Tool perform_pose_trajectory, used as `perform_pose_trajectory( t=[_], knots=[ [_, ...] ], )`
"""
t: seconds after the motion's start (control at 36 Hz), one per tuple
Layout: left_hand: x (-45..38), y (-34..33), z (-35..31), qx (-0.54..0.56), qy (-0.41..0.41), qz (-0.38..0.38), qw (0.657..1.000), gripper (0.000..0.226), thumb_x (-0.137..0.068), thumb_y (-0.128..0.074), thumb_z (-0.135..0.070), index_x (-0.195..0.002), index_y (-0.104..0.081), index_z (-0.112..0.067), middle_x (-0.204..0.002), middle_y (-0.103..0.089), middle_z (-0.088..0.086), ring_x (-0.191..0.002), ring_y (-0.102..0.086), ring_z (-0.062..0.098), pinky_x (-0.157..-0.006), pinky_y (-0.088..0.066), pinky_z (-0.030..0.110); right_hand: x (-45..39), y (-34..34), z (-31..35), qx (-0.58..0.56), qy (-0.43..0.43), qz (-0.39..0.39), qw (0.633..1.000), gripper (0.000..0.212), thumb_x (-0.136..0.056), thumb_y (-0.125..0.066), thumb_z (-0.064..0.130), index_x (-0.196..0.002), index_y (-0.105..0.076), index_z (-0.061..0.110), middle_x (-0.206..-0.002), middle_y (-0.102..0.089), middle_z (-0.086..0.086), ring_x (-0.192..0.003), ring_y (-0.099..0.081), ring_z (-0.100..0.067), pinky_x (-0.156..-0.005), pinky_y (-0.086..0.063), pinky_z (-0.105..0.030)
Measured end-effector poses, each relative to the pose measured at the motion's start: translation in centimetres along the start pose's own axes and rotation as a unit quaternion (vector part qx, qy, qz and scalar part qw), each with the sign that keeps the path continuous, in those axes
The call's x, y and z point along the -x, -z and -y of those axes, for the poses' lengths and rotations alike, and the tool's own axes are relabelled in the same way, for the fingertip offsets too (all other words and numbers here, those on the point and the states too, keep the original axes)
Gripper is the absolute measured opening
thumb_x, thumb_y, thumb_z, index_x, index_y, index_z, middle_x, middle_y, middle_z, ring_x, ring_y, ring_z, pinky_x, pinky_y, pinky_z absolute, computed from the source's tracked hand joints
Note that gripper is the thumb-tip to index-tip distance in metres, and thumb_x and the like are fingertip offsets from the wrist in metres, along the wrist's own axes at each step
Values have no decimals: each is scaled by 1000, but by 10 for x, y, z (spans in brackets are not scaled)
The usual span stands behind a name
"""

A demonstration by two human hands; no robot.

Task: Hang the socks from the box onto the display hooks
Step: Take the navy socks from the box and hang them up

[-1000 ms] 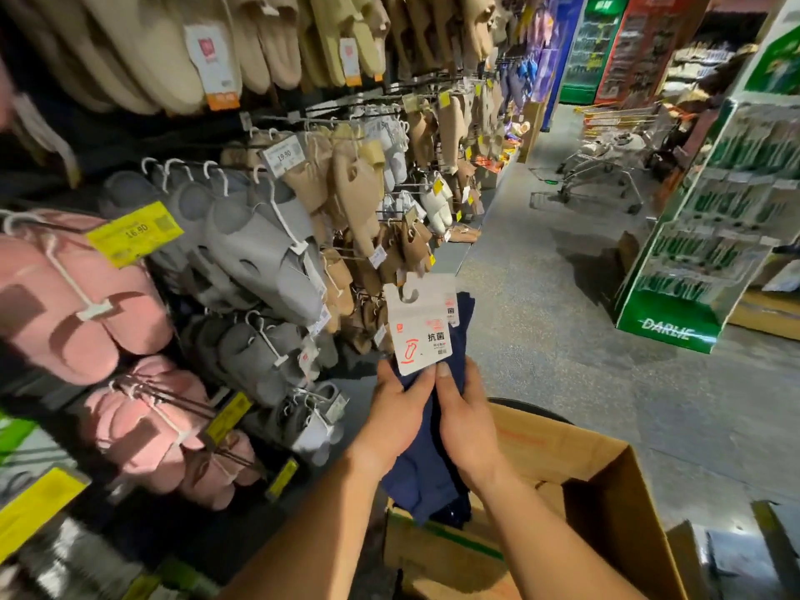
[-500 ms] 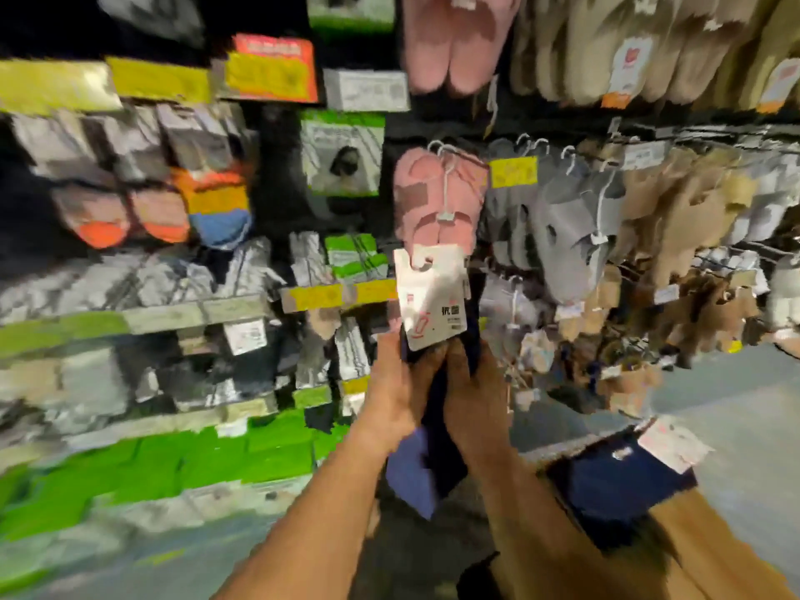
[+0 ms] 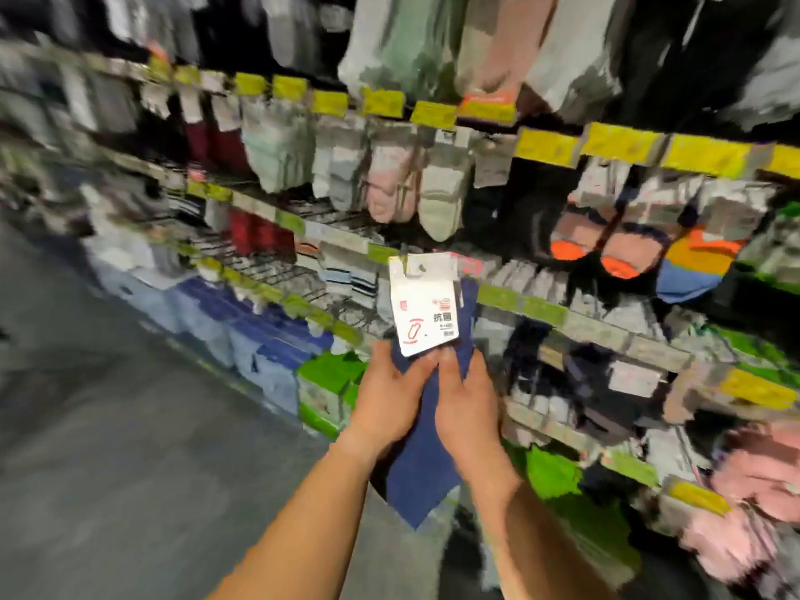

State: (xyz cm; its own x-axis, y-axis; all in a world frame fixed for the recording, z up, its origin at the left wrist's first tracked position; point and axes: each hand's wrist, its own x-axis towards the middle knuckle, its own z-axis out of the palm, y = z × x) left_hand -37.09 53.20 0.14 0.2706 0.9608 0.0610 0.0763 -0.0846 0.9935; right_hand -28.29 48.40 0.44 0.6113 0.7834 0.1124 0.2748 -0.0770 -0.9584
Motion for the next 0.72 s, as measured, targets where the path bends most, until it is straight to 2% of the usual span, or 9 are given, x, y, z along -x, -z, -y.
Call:
perform_pose_trajectory(
  t=[0.14,0.25,0.31,0.39,0.47,0.56,0.64,0.67,0.72],
  knots=[
    [-26,129,7,-10,11,-90,996,45,-81,-74,-49,-111,-51,-25,-117,-66,-9,-107,-64,8,-95,-52,38,6,-129,42,-11,15,67,998,32,-103,-46,33,-123,-54,9,-119,-62,-7,-111,-57,-26,-71,-31,-22],
    [-52,208,13,-7,12,-135,991,34,-90,-73,-31,-112,-52,-17,-112,-68,-10,-101,-65,-1,-87,-51,29,5,-210,70,-26,33,113,993,29,-103,-47,32,-120,-55,9,-121,-63,-13,-113,-58,-31,-74,-33,-25],
    [-71,238,17,-8,6,-158,987,38,-88,-74,-35,-115,-55,-17,-113,-70,-10,-106,-66,4,-90,-53,32,-3,-244,79,-31,39,128,991,29,-103,-47,31,-120,-54,9,-122,-62,-13,-113,-57,-30,-73,-31,-24],
    [-103,275,24,-20,-7,-175,984,50,-82,-72,-45,-120,-58,-17,-115,-71,-9,-109,-67,6,-92,-53,33,-21,-289,91,-29,48,143,988,19,-103,-47,29,-112,-52,14,-106,-58,-3,-100,-56,-22,-67,-29,-20],
    [-142,305,33,-15,0,-172,985,34,-92,-72,-29,-117,-54,-14,-108,-67,-16,-97,-65,-6,-79,-50,16,-47,-335,96,-44,52,152,986,18,-103,-46,32,-113,-51,19,-104,-56,3,-97,-53,-16,-74,-35,-24],
    [-186,334,36,-9,-8,-161,987,34,-93,-71,-29,-117,-51,-16,-104,-62,-22,-85,-59,-22,-65,-45,4,-78,-381,104,-63,46,155,985,13,-103,-45,35,-111,-47,25,-104,-54,6,-100,-53,-17,-80,-38,-28],
    [-228,366,31,6,-5,-140,990,31,-95,-68,-31,-117,-50,-18,-108,-63,-19,-88,-61,-20,-68,-47,6,-109,-421,118,-70,45,154,985,20,-103,-43,37,-118,-48,24,-103,-53,12,-100,-50,-14,-70,-38,-21],
    [-241,376,29,12,0,-130,991,30,-96,-66,-31,-117,-50,-19,-109,-64,-16,-90,-63,-17,-71,-50,9,-119,-432,124,-79,44,154,984,20,-103,-44,36,-119,-48,24,-100,-53,15,-100,-50,-13,-65,-38,-13],
    [-266,395,22,30,10,-106,994,27,-97,-65,-30,-118,-50,-19,-112,-68,-6,-96,-69,-1,-82,-57,24,-138,-452,137,-102,43,154,982,22,-104,-43,34,-124,-46,26,-102,-52,16,-102,-49,-10,-64,-38,-3]
  ],
)
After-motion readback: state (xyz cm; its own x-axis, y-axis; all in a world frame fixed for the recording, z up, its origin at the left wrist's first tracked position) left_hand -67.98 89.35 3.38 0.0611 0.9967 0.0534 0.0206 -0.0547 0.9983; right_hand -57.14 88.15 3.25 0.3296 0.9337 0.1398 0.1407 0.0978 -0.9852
